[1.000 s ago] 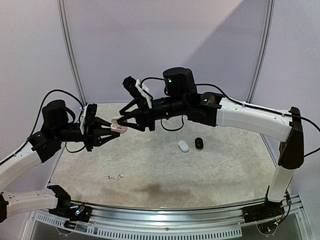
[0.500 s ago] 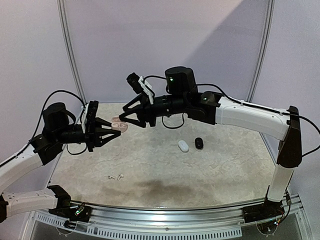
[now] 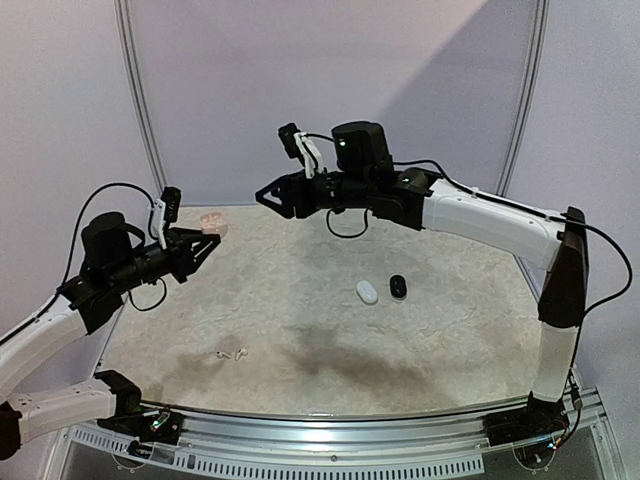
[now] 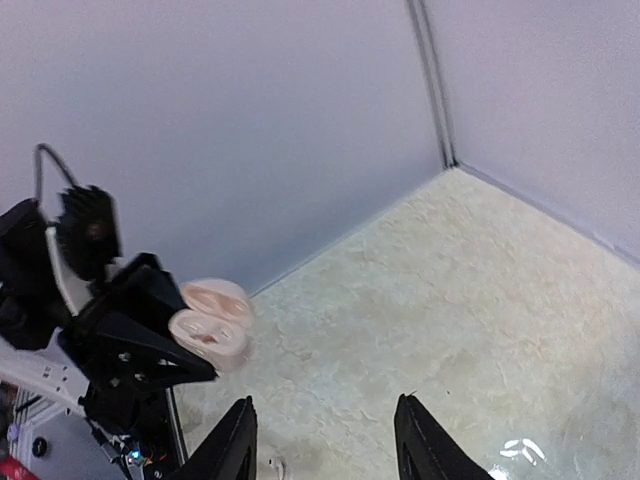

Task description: Insert the wireless bluetooth earbuds into the charging case

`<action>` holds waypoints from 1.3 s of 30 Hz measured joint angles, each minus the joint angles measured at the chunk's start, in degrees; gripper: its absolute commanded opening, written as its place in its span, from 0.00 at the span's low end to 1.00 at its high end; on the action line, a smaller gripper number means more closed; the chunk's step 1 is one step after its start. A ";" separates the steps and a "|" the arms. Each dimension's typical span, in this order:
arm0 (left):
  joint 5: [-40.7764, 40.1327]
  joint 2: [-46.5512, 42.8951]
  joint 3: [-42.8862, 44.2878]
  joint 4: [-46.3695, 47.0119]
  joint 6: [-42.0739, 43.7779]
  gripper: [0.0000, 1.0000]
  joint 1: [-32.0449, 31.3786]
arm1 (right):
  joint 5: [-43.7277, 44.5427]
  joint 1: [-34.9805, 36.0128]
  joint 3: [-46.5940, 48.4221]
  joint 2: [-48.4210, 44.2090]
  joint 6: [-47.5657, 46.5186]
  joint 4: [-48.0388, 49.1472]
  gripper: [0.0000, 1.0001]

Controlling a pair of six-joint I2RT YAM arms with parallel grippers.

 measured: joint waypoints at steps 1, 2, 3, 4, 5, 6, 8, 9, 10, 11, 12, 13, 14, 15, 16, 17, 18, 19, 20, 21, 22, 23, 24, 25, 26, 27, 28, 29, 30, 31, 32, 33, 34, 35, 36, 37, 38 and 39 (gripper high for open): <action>-2.03 -0.44 -0.26 -0.09 -0.39 0.00 0.90 | 1.64 0.00 1.60 1.46 1.20 -1.68 0.47; -3.96 -0.92 -0.44 -0.31 -0.66 0.00 1.53 | 3.41 0.15 3.72 3.56 2.64 -4.11 0.48; -5.99 -1.53 -0.68 -0.63 -0.85 0.00 2.32 | 5.01 0.39 5.62 5.75 3.54 -6.25 0.48; -7.96 -2.14 -0.92 -0.94 -1.09 0.00 3.04 | 6.32 0.63 7.19 8.02 4.02 -8.33 0.49; -9.55 -2.75 -1.27 -1.07 -1.20 0.00 3.78 | 7.32 1.03 8.72 10.23 4.26 -10.10 0.49; -10.73 -3.19 -1.62 -1.09 -1.22 0.00 4.35 | 7.80 1.42 9.75 12.13 4.22 -11.41 0.49; -12.83 -3.98 -2.58 -1.20 -1.25 0.00 5.66 | 7.85 2.73 11.69 16.61 3.13 -13.40 0.51; -13.51 -4.24 -3.13 -1.31 -1.25 0.00 6.16 | 7.10 3.54 12.11 18.67 2.19 -13.86 0.51; -14.16 -4.42 -3.61 -1.38 -1.25 0.00 6.29 | 6.12 4.42 12.31 20.59 1.09 -14.21 0.51; -14.47 -4.57 -4.20 -1.55 -1.25 0.00 6.64 | 5.09 5.14 12.31 21.97 0.00 -14.27 0.51; -14.60 -4.72 -4.57 -1.70 -1.25 0.00 6.73 | 3.50 6.01 12.31 23.61 -1.36 -14.32 0.51; -14.64 -4.90 -5.05 -1.79 -1.25 0.00 6.73 | 2.01 6.71 12.31 25.14 -2.80 -14.16 0.51; -14.60 -5.05 -5.46 -1.84 -1.25 0.00 6.73 | 0.66 7.28 12.33 26.36 -4.15 -13.99 0.50; -14.53 -5.18 -5.73 -1.95 -1.25 0.00 6.73 | -0.72 7.80 12.33 27.58 -5.62 -13.88 0.49; -14.45 -5.29 -6.10 -1.92 -1.25 0.00 6.73 | -2.01 8.39 12.33 28.63 -7.02 -13.79 0.48; -14.32 -5.44 -6.43 -1.99 -1.25 0.00 6.75 | -2.86 8.72 12.33 29.31 -8.15 -13.81 0.47; -14.16 -5.53 -6.64 -2.05 -1.27 0.00 6.75 | -3.89 9.01 12.33 30.05 -9.49 -13.77 0.46; -13.86 -5.66 -6.95 -2.10 -1.27 0.00 6.75 | -4.92 9.07 12.33 30.67 -10.91 -13.81 0.46; -13.53 -5.75 -7.13 -2.10 -1.25 0.00 6.75 | -5.95 9.07 12.33 31.19 -12.66 -13.99 0.45; -13.00 -5.81 -7.30 -2.08 -1.25 0.00 6.78 | -6.45 8.94 12.33 31.34 -13.53 -14.05 0.45; -12.61 -5.86 -7.37 -2.12 -1.22 0.00 6.78 | -6.95 8.87 12.31 31.47 -14.91 -14.08 0.44; -12.22 -5.88 -7.39 -2.10 -1.22 0.00 6.78 | -7.72 8.83 12.26 31.54 -16.50 -14.08 0.44; -11.80 -5.97 -7.39 -2.03 -1.20 0.00 6.78 | -8.20 8.81 12.15 31.54 -17.97 -14.03 0.44; -11.54 -6.01 -7.39 -2.01 -1.20 0.00 6.78 | -8.72 8.79 12.11 31.54 -19.43 -13.99 0.44; -11.21 -6.03 -7.39 -1.97 -1.16 0.00 6.78 | -9.14 8.79 11.93 31.54 -20.70 -13.88 0.43; -11.04 -6.03 -7.39 -1.97 -1.14 0.00 6.78 | -9.42 8.81 11.74 31.54 -21.73 -13.88 0.43; -10.88 -6.03 -7.39 -1.97 -1.05 0.00 6.78 | -9.66 8.83 11.43 31.54 -22.88 -13.90 0.42; -10.69 -6.03 -7.43 -1.95 -0.98 0.00 6.78 | -9.79 8.83 11.13 31.54 -23.76 -13.94 0.42; -10.56 -6.03 -7.45 -1.95 -0.94 0.00 6.78 | -9.99 8.85 10.86 31.56 -24.63 -14.03 0.41; -10.45 -6.03 -7.48 -1.92 -0.90 0.00 6.78 | -10.12 8.85 10.67 31.56 -25.49 -14.14 0.41; -10.32 -6.03 -7.50 -1.92 -0.81 0.00 6.78 | -10.27 8.87 10.64 31.65 -26.05 -14.23 0.40; -10.21 -6.03 -7.50 -1.92 -0.79 0.00 6.78 | -10.40 8.96 10.64 31.74 -26.69 -14.21 0.40; -10.12 -6.03 -7.52 -1.92 -0.76 0.00 6.78 | -10.51 8.96 10.64 31.78 -27.15 -14.21 0.39; -10.05 -6.03 -7.54 -1.88 -0.74 0.00 6.78 | -10.58 9.01 10.64 31.87 -27.63 -14.21 0.39; -10.01 -6.03 -7.54 -1.88 -0.72 0.00 6.78 | -10.71 9.03 10.64 32.02 -28.15 -14.19 0.39; -9.94 -6.03 -7.58 -1.84 -0.59 0.00 6.78 | -10.75 9.09 10.64 32.22 -28.57 -14.19 0.38; -9.90 -6.03 -7.61 -1.84 -0.50 0.00 6.78 | -10.75 9.16 10.64 32.46 -28.87 -14.16 0.38; -9.88 -6.03 -7.63 -1.84 -0.35 0.00 6.78 | -10.71 9.25 10.64 32.74 -29.24 -14.16 0.37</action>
